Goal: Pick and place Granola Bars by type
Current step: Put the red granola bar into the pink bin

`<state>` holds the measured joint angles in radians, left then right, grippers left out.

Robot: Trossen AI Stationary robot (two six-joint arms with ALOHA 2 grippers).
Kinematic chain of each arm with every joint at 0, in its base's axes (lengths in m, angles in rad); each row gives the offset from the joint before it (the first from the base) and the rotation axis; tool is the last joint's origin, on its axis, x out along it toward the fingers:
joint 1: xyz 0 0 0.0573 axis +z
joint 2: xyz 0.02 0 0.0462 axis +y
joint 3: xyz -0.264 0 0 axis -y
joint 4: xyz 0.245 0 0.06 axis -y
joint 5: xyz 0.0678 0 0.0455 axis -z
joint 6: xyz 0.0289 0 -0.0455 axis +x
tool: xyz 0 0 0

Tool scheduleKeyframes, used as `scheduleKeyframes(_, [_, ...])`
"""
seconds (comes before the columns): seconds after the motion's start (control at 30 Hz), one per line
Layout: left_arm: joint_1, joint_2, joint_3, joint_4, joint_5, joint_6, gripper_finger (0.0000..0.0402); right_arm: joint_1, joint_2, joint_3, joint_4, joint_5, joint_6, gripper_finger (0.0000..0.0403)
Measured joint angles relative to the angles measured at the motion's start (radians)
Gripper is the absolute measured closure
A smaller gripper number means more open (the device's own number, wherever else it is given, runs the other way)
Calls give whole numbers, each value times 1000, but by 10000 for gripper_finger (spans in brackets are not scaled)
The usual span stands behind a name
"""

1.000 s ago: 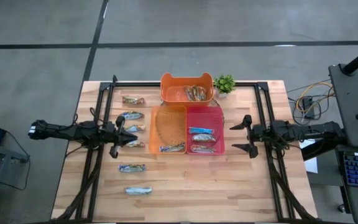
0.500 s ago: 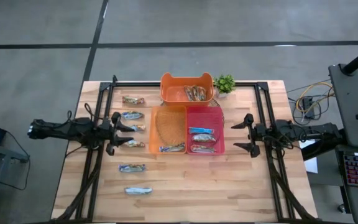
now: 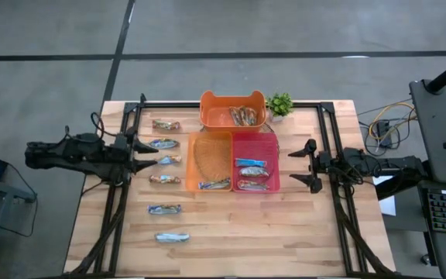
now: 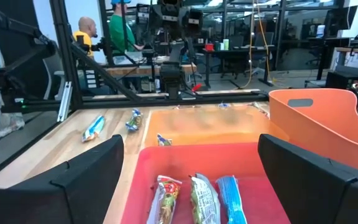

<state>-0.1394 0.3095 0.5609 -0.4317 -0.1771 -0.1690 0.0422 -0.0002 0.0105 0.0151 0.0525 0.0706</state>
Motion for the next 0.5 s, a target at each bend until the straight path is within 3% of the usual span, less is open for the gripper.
scheduleKeyframes(0.27, [0,132,196,-279,-61,-81,226,0,7,0,0,0,-1,44])
scheduleKeyframes(0.5, [0,257,296,-371,-113,-55,226,0,15,0,0,0,-2,44])
